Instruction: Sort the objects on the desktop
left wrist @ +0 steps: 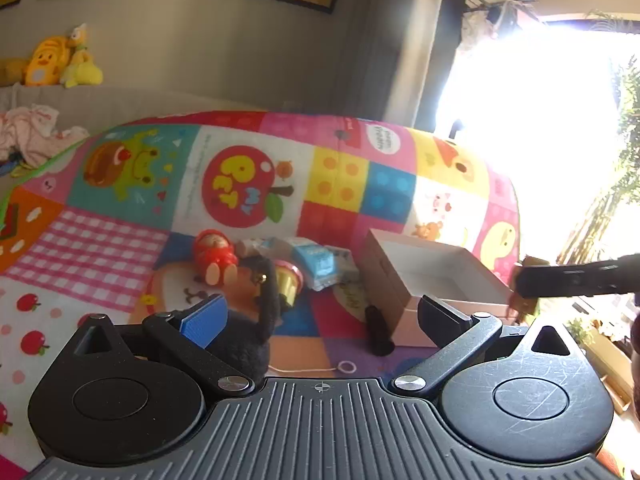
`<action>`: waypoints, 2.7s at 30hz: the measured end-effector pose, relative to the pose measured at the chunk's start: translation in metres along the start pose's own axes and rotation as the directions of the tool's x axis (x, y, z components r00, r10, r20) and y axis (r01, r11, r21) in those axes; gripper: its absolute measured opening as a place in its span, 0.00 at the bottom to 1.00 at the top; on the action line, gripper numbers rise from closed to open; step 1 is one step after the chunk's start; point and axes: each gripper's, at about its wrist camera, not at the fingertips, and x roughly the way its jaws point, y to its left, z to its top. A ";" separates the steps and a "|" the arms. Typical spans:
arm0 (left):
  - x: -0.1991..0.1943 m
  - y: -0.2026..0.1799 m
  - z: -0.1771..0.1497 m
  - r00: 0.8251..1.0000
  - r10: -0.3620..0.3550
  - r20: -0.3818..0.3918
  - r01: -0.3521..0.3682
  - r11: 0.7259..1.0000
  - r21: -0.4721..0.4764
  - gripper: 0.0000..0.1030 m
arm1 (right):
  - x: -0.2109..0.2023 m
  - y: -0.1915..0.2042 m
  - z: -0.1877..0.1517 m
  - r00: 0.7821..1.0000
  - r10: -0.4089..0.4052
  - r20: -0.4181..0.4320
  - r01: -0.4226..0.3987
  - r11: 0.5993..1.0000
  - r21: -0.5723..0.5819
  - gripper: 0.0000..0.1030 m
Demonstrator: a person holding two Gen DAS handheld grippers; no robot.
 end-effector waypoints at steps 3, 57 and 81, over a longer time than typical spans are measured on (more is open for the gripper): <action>-0.002 -0.002 -0.006 0.999 -0.038 -0.030 0.038 0.999 0.005 1.00 | 0.009 0.004 0.008 0.998 0.052 -0.040 -0.051 0.998 0.030 0.54; -0.056 0.026 -0.077 0.912 0.245 -0.328 -0.122 0.927 0.354 1.00 | 0.038 0.015 -0.125 0.962 -0.131 -0.239 0.088 0.980 -0.181 1.00; -0.058 0.014 -0.087 0.903 -0.123 -0.413 0.155 0.987 0.045 1.00 | 0.038 0.065 -0.103 0.956 0.144 -0.256 -0.188 0.970 -0.154 0.67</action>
